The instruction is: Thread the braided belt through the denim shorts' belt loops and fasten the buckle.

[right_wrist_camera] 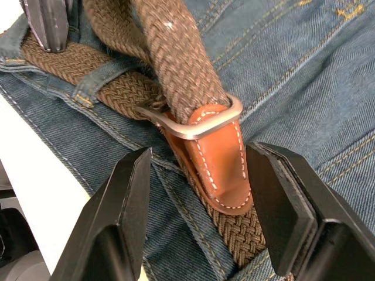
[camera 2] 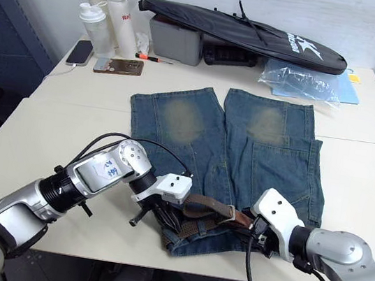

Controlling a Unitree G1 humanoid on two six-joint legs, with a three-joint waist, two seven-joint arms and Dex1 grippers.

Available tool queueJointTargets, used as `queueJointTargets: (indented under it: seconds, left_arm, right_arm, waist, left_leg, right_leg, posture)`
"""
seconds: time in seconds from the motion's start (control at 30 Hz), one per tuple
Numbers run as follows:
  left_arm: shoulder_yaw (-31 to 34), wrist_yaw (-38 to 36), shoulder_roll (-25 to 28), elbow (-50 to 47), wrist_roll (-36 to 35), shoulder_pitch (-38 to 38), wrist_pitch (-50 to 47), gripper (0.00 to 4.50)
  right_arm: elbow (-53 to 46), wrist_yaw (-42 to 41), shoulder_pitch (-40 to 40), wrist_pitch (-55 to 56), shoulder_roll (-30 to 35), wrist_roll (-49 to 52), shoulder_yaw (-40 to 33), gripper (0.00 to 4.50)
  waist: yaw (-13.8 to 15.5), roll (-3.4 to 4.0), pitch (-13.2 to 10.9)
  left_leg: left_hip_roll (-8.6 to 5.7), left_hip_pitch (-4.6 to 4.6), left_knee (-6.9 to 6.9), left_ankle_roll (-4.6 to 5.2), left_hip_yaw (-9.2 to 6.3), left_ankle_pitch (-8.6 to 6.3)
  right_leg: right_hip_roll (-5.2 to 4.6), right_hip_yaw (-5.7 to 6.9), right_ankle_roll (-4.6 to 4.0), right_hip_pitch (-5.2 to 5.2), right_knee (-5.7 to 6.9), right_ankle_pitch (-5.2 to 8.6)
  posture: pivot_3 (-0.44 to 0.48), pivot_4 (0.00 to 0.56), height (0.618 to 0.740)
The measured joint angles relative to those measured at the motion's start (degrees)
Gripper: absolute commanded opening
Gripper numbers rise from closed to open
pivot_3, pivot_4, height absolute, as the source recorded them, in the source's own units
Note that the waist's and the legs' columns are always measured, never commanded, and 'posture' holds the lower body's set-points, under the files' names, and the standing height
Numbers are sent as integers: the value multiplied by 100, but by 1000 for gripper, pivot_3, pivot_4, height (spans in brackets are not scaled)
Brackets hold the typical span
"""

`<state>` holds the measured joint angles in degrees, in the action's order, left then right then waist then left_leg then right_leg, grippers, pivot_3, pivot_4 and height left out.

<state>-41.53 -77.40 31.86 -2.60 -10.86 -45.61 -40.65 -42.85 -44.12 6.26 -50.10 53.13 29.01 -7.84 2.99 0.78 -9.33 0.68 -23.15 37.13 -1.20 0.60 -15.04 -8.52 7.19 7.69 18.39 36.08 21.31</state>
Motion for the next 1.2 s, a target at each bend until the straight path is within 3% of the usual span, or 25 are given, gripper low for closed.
queueJointTargets:
  seconds: [0.1,0.23,0.27,0.7,1.07,1.2]
  left_arm:
    - [0,9,17,-31,0,6,-12,0]
    - [0,40,45,-94,2,12,-58,0]
    - [0,46,45,-97,3,12,-59,0]
    - [-2,60,43,-103,3,12,-60,0]
    - [-4,104,30,-110,3,15,-71,0]
    - [-5,107,26,-110,3,14,-80,0]
  right_arm:
    - [53,11,-41,-3,-10,33,69,1874]
    - [88,53,-92,-17,-12,99,71,147]
    - [92,64,-106,-17,-12,107,70,62]
    - [185,-25,-29,167,202,125,47,62]
    - [541,-669,588,565,699,89,-735,62]
    - [690,-844,743,1156,911,-371,-781,62]
  waist:
    - [-1,0,0]
    - [-2,0,0]
    - [-3,0,0]
    - [-1,0,0]
    - [9,-1,0]
    - [8,-1,0]
  left_leg:
    - [0,0,-1,0,0,0]
    - [0,0,-1,0,-1,0]
    - [0,0,-1,0,0,0]
    - [-1,0,0,0,1,0]
    - [-2,0,0,0,2,0]
    - [-2,0,0,0,3,0]
  right_leg:
    - [0,0,0,1,1,0]
    - [1,0,0,0,1,0]
    - [1,0,0,0,1,0]
    - [0,-1,0,1,1,0]
    - [0,0,0,0,1,0]
    - [0,-1,0,0,0,0]
  posture:
    - [0,150,656]
    - [0,150,656]
    - [0,150,656]
    - [0,150,656]
    - [0,150,656]
    - [0,150,656]
